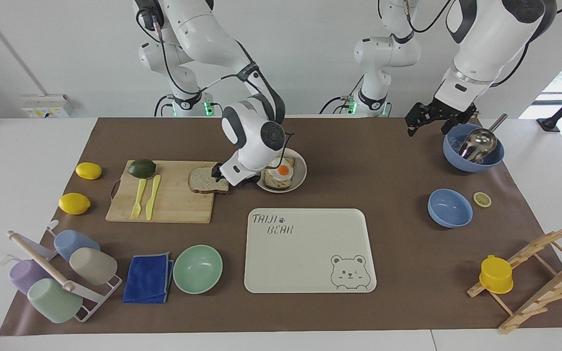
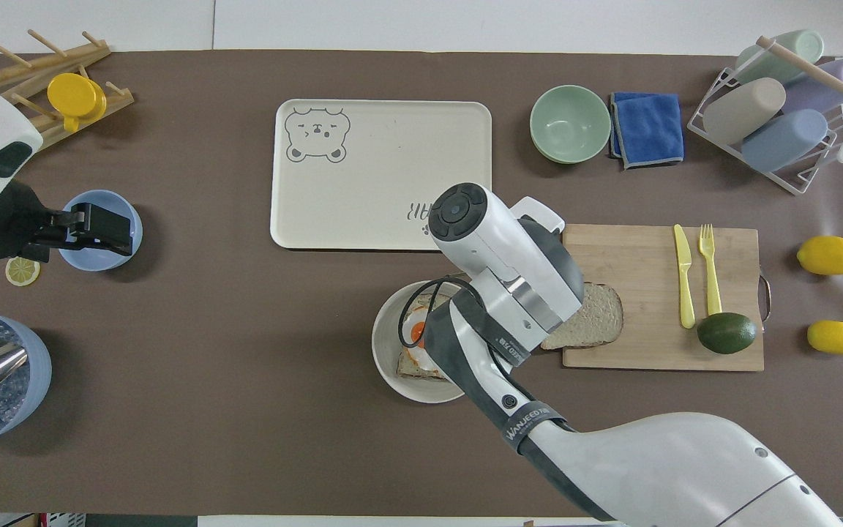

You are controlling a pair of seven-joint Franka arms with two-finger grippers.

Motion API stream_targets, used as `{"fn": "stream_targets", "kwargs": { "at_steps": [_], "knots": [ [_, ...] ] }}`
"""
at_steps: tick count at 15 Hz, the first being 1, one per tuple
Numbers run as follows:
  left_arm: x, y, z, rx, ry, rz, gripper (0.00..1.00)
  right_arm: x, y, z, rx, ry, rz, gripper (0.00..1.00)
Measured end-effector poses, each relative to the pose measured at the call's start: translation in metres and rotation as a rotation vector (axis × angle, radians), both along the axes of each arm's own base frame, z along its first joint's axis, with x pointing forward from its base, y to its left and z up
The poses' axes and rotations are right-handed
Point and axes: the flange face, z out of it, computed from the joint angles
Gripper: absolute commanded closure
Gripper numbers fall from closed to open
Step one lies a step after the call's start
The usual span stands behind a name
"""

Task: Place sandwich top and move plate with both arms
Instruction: 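Grasp the bread slice with the right gripper and lift it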

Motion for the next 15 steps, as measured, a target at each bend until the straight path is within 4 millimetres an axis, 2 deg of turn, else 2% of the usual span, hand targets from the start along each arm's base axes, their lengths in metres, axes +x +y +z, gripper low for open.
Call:
{"fn": "stream_targets", "kwargs": {
  "at_steps": [3,8,13,15],
  "knots": [
    [0.0,0.0,0.0,0.0,0.0,0.0,0.0,-0.007,-0.01,-0.013,-0.004,0.009,-0.007,0.22],
    [0.0,0.0,0.0,0.0,0.0,0.0,0.0,-0.018,-0.015,-0.014,-0.012,0.02,-0.006,0.26],
    [0.0,0.0,0.0,0.0,0.0,0.0,0.0,-0.031,-0.019,-0.023,-0.028,0.047,0.001,0.27],
    [0.0,0.0,0.0,0.0,0.0,0.0,0.0,-0.035,-0.02,-0.024,-0.033,0.055,0.002,0.52]
  ]
}}
